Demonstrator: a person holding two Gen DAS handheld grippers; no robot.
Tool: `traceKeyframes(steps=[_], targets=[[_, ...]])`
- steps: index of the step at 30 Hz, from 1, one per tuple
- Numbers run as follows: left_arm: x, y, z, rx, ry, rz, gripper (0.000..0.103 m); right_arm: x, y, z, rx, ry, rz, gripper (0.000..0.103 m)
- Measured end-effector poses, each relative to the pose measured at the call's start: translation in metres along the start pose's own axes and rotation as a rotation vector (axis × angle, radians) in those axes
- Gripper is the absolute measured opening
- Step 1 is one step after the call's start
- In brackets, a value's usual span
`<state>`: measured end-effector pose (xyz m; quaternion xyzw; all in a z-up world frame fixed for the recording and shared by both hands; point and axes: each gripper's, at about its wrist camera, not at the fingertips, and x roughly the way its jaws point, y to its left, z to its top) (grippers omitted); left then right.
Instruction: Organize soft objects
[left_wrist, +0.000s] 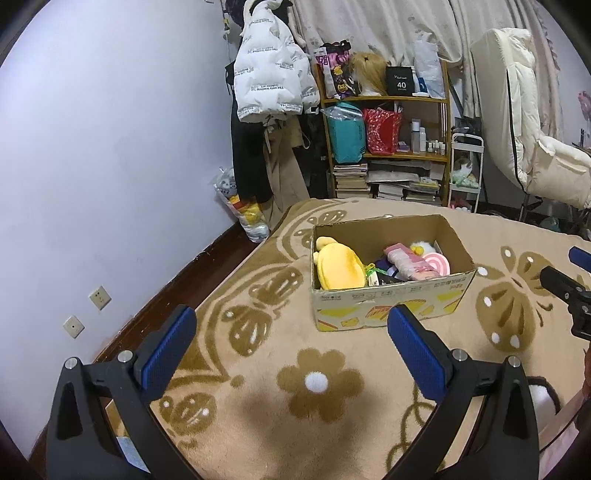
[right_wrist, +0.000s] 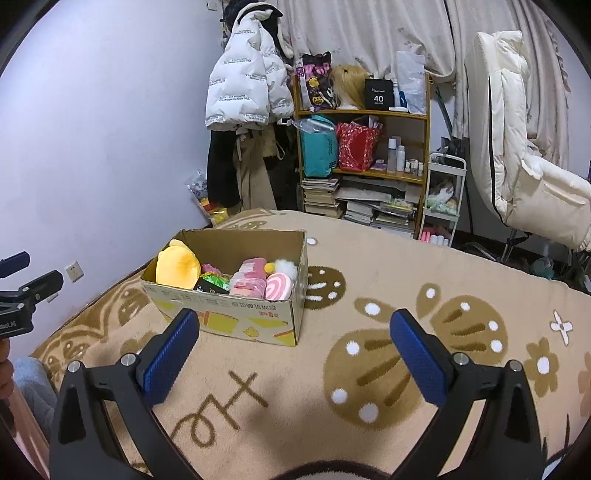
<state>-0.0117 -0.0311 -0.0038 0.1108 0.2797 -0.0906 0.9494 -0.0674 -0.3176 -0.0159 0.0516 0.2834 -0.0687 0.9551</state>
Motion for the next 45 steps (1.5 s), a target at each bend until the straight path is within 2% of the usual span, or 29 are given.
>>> traceKeyframes(steps=[45], targets=[[0.008, -0.0083, -0.0016, 0.036, 0.027, -0.004, 0.102, 0.0012, -0.0086, -0.0032, 0.016, 0.012, -0.005, 0.103]])
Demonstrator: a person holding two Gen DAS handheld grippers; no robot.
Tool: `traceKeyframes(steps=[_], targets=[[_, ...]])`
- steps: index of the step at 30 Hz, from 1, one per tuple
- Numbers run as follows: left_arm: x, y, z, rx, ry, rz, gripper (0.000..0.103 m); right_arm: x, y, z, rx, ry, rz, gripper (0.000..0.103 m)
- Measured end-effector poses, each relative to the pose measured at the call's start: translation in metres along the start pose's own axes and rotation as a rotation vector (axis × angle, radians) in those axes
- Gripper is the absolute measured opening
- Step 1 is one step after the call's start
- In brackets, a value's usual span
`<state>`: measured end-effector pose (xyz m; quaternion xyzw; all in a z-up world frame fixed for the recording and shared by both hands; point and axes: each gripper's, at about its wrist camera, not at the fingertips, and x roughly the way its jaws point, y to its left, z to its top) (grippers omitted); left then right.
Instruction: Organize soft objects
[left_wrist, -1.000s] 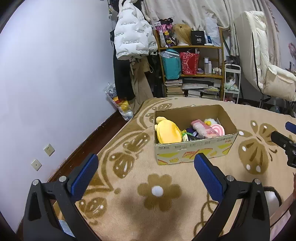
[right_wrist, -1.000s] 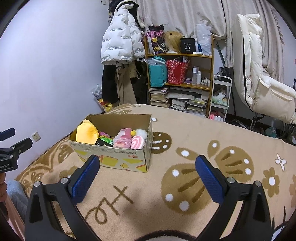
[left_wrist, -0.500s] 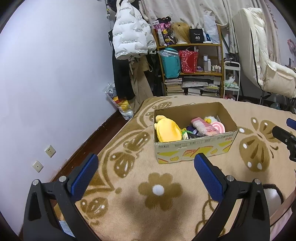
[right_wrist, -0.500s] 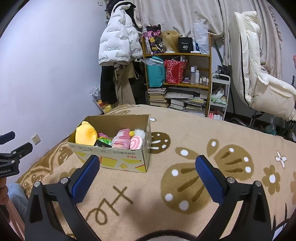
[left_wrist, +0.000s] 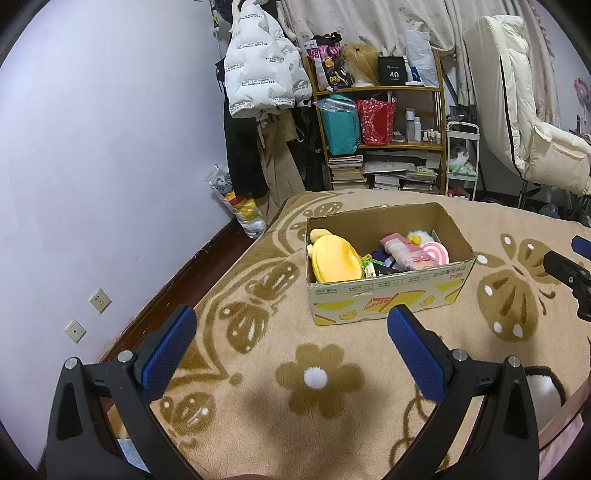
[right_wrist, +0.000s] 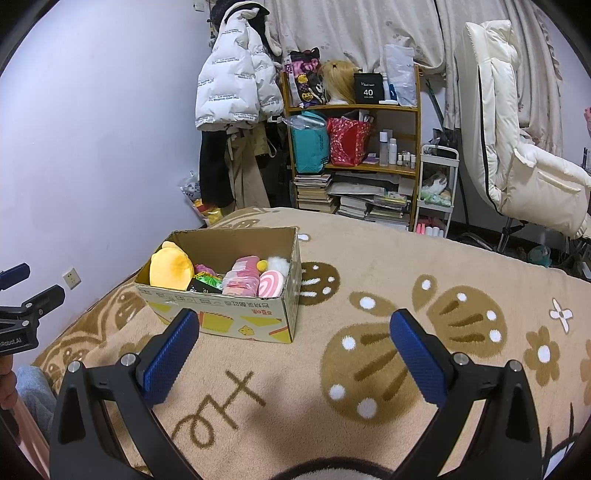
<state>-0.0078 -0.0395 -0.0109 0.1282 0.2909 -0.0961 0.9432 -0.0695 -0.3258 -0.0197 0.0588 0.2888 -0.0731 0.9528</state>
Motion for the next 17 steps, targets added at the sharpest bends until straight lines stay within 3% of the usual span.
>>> traceKeyframes(steps=[17], targets=[[0.0001, -0.0005, -0.0005, 0.0, 0.0, -0.001, 0.102, -0.001, -0.0019, -0.0014, 0.003, 0.002, -0.001, 0.103]])
